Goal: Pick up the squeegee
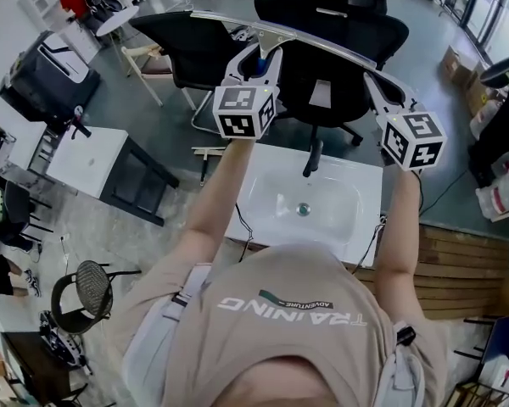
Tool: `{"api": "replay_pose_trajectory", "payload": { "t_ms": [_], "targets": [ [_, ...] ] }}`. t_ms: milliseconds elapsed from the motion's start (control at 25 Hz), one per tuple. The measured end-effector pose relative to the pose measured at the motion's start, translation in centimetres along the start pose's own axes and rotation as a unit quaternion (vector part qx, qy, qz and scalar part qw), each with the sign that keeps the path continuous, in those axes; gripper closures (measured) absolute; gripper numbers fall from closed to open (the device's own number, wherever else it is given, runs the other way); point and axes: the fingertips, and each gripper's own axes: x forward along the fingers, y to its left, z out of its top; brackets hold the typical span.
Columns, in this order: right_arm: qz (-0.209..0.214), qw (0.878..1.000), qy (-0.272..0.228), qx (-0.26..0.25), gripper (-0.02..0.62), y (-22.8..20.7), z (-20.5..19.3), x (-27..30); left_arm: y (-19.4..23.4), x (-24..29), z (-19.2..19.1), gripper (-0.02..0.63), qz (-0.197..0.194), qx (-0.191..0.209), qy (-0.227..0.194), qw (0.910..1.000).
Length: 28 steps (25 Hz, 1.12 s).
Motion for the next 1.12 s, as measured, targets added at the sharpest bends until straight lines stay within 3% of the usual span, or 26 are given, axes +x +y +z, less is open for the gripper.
{"api": "replay_pose_trajectory", "payload": {
  "t_ms": [800, 1120],
  "targets": [
    [-0.025, 0.999, 0.010, 0.021, 0.558, -2.1, -2.2, -2.2, -2.0, 0.7, -1.0, 0.485, -0.021, -0.004, 0.003, 0.9998],
    [-0.017, 0.999, 0.022, 0.015, 0.558, -1.5, -3.0, -2.3, -2.1, 0.3, -1.4, 0.485, -0.016, -0.010, 0.004, 0.9998]
  ]
}}
